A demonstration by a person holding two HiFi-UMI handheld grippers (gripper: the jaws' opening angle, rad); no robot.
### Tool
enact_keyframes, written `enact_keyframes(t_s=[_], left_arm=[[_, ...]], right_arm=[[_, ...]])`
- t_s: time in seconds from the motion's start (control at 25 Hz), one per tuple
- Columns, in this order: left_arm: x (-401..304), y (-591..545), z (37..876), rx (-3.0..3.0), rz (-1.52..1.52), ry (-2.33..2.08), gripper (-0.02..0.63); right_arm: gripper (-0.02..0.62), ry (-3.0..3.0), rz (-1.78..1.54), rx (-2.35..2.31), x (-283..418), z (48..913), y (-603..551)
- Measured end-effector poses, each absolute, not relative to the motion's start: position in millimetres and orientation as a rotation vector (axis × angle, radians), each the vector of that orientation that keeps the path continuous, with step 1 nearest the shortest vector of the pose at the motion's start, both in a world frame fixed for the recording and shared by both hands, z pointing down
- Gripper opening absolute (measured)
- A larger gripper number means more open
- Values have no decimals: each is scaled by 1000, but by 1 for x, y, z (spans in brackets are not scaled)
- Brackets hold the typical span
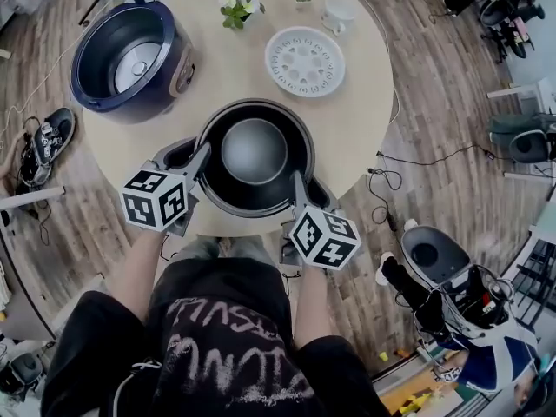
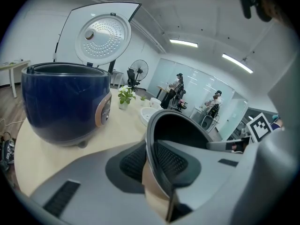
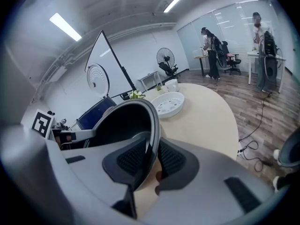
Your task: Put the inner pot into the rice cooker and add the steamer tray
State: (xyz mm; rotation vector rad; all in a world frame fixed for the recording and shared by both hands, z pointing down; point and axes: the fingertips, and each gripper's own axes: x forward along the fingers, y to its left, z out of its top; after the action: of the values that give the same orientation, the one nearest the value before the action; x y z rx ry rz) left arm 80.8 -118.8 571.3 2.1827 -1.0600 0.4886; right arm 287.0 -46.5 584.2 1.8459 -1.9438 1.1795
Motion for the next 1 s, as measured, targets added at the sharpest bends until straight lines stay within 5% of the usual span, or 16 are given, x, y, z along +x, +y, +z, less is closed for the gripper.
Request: enact_keyframes(t_s=[1.0], left_arm=[[85,-145,425,2411,239,-1301,78]], right_arm=[[87,-2267,901,1921,295,459,-87]])
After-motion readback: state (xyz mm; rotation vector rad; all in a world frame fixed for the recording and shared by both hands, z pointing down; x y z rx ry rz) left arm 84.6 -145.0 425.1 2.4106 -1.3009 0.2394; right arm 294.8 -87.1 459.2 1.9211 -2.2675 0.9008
